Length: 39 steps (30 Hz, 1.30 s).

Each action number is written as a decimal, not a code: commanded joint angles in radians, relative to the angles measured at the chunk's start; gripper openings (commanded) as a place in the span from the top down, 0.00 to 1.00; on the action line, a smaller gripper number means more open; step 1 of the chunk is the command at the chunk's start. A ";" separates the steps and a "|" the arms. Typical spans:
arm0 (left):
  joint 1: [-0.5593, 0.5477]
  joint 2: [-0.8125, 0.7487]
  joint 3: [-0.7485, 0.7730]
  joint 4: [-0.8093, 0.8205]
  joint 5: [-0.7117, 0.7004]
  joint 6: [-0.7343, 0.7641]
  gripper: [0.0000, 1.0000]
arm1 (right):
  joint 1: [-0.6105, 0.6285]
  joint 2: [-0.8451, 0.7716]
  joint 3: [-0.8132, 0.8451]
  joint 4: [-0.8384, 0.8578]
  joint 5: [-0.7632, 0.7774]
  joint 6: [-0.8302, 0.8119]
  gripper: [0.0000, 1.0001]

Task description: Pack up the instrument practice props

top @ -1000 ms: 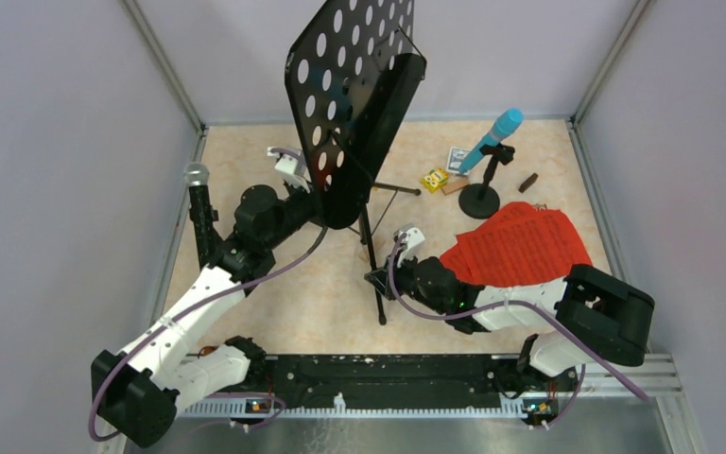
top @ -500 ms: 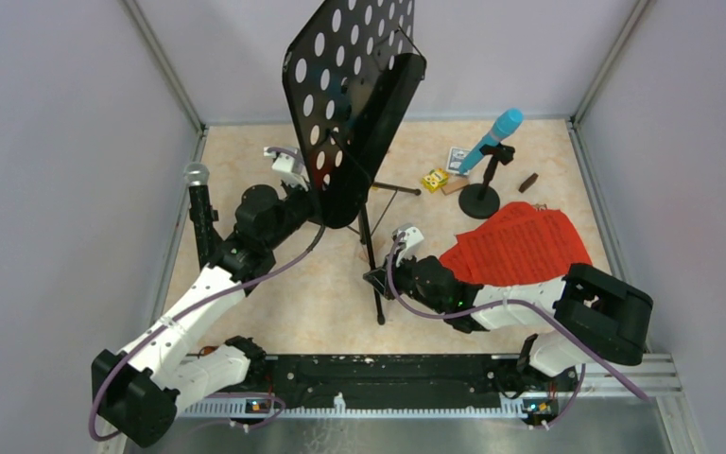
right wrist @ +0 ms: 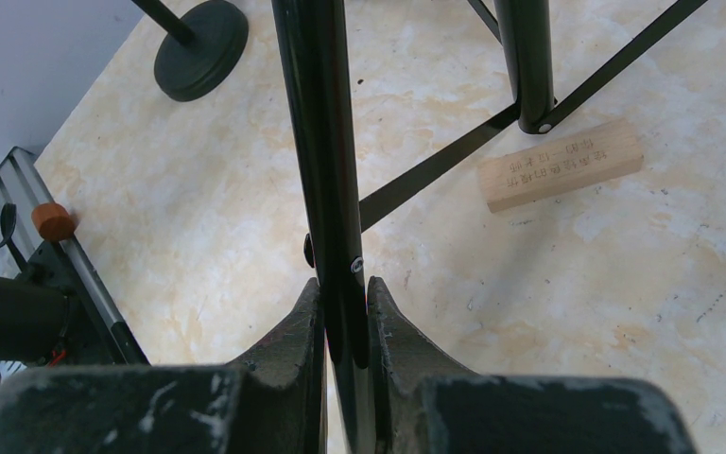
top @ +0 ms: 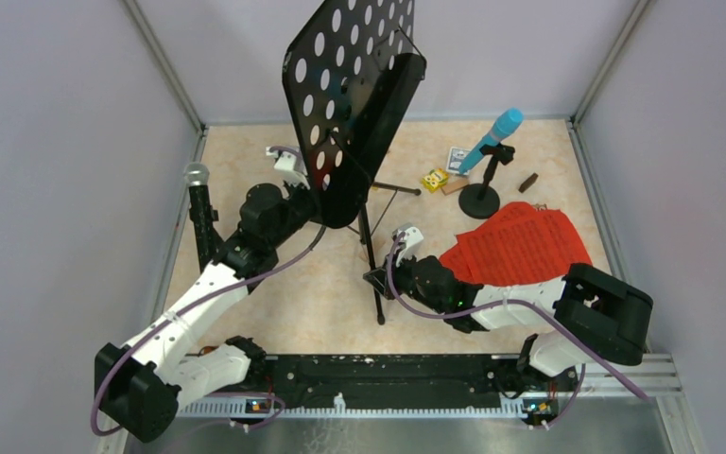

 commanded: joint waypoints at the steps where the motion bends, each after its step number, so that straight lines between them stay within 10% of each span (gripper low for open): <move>1: 0.005 0.003 -0.005 0.025 -0.020 -0.015 0.74 | -0.015 0.031 0.023 -0.085 0.035 0.093 1.00; 39: 0.020 0.058 -0.120 -0.089 -0.083 -0.596 0.96 | -0.015 0.025 0.011 -0.090 0.036 0.101 1.00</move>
